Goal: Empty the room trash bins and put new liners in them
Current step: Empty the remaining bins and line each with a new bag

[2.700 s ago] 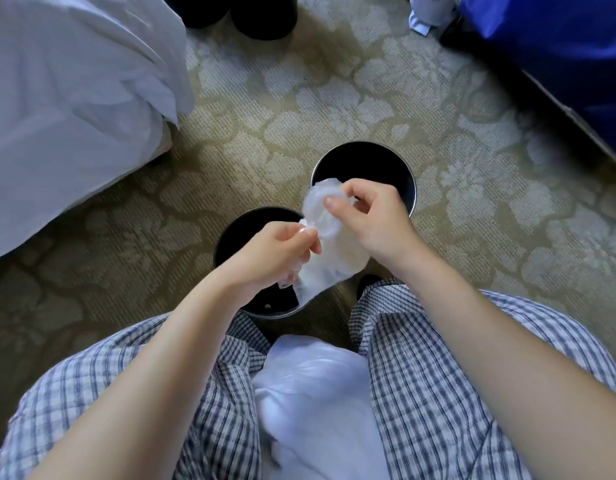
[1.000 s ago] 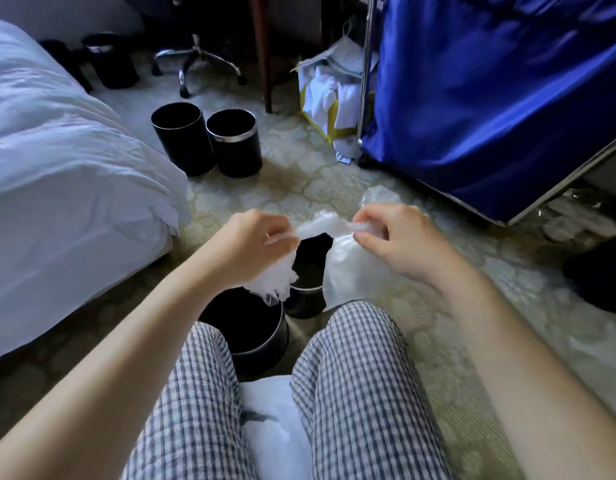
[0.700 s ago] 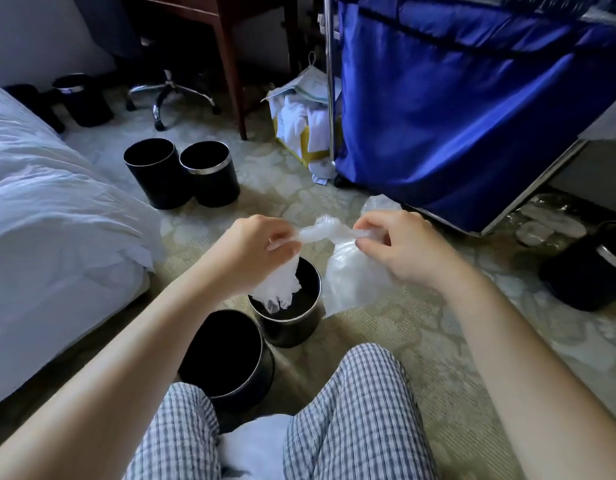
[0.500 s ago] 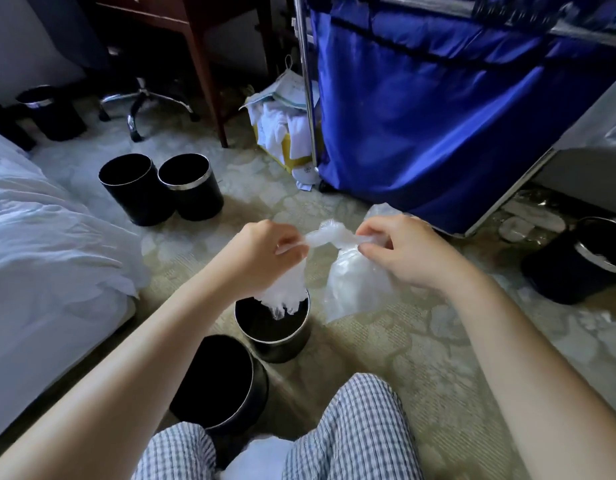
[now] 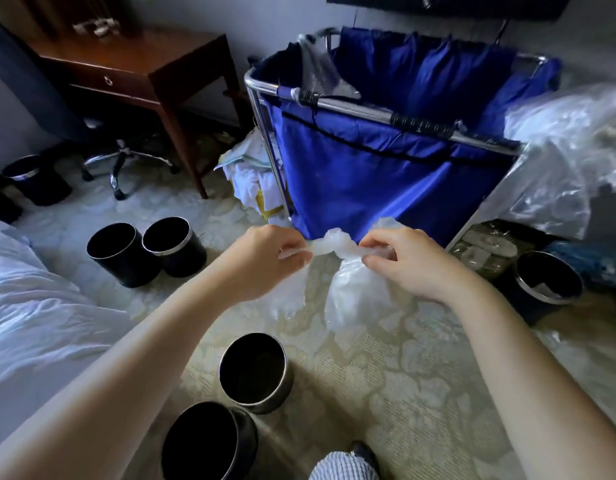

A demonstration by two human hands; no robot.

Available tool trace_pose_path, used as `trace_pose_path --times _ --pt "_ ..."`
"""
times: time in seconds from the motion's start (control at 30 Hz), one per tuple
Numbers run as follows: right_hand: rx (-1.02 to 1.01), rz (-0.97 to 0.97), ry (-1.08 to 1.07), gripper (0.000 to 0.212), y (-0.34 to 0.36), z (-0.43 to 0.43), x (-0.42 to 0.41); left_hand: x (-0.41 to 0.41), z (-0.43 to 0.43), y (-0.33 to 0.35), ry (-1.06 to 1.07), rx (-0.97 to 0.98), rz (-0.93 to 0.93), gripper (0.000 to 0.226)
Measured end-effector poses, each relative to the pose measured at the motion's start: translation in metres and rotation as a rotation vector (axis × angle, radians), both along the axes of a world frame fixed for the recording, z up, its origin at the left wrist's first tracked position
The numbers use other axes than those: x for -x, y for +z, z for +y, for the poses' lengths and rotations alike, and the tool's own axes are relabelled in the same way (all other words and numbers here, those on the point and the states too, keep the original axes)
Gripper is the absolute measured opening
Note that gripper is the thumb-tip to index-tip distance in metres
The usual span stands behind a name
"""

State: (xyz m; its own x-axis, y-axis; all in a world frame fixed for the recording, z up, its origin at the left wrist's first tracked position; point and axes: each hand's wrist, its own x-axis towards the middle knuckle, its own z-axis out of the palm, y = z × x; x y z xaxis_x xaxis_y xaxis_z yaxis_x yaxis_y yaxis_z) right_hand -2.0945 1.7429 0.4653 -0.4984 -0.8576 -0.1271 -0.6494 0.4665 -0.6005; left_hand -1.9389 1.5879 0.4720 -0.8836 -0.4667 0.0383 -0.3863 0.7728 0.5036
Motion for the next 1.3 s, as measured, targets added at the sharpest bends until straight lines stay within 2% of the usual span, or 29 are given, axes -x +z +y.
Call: trace_pose_path --times 0.13,0.37,0.67,0.9,1.0,1.13,1.3 --pt "0.019 -0.009 0.014 0.011 0.042 0.023 0.034 0.032 0.022 0.044 0.005 -0.011 0.003 0.022" --pt "0.018 -0.037 0.056 0.008 0.09 0.046 0.079 0.068 0.048 0.093 -0.008 0.002 -0.034 0.022" --pt "0.072 0.021 -0.003 0.008 0.114 0.05 0.12 0.127 0.046 0.121 -0.038 0.076 -0.042 0.022" --pt "0.072 0.042 -0.048 0.008 0.139 0.031 0.146 0.164 0.017 0.137 -0.035 0.05 -0.028 0.019" --pt "0.06 0.048 -0.052 0.015 0.151 0.017 0.16 0.18 -0.006 0.144 -0.067 0.045 -0.033 0.016" --pt "0.066 0.075 -0.066 0.008 0.16 -0.01 0.187 0.207 -0.041 0.15 -0.136 0.05 -0.01 0.014" --pt "0.056 0.092 -0.133 0.013 0.168 -0.054 0.218 0.234 -0.092 0.154 -0.2 0.06 0.044 0.012"
